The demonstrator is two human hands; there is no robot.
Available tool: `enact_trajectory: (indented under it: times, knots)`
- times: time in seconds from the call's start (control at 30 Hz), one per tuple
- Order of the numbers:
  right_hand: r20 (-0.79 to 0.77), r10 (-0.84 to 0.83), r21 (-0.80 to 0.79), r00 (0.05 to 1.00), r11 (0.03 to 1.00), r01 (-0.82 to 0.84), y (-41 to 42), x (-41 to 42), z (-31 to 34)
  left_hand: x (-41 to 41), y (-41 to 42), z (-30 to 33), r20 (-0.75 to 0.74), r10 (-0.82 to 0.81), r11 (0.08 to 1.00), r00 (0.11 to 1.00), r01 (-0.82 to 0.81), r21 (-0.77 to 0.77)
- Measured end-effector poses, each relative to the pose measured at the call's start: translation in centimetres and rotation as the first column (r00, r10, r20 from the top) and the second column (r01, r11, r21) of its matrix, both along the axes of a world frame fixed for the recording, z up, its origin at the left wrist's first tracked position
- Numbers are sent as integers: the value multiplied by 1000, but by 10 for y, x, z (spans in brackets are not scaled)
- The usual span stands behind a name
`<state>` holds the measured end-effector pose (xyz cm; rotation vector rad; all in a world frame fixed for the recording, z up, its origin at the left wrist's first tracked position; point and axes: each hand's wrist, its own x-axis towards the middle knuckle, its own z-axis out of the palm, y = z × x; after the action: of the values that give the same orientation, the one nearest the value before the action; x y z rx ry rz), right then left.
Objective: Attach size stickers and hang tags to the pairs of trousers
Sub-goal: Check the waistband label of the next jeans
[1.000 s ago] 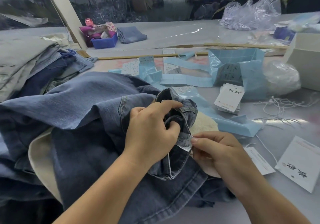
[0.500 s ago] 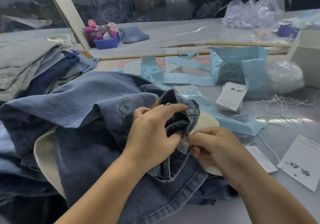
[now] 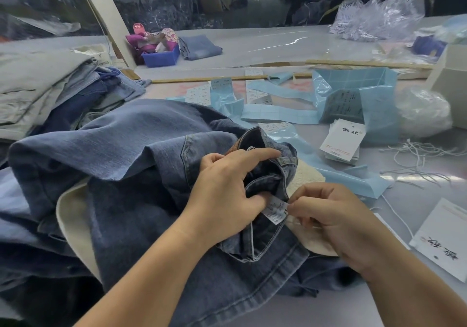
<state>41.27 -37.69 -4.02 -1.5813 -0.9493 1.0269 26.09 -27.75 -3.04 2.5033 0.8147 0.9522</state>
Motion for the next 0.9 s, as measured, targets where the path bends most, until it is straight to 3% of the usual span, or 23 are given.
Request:
enact_trajectory:
  times: [0.13, 0.23, 0.53, 0.9]
  knots:
    - [17, -27, 45, 1000, 999, 26, 0, -1, -2, -1, 0, -1, 24, 7, 1000, 1000, -7, -27]
    - [-54, -13, 67, 998, 998, 17, -3, 2, -2, -1, 1, -1, 37, 8, 999, 999, -6, -50]
    - [-223, 163, 111, 961, 984, -141, -9, 11, -4, -2, 0, -2, 57, -4, 999, 998, 7, -46]
    - [-88, 185, 234, 979, 959, -160, -15, 8, -22, -4, -2, 2, 22, -8, 999, 1000, 9, -39]
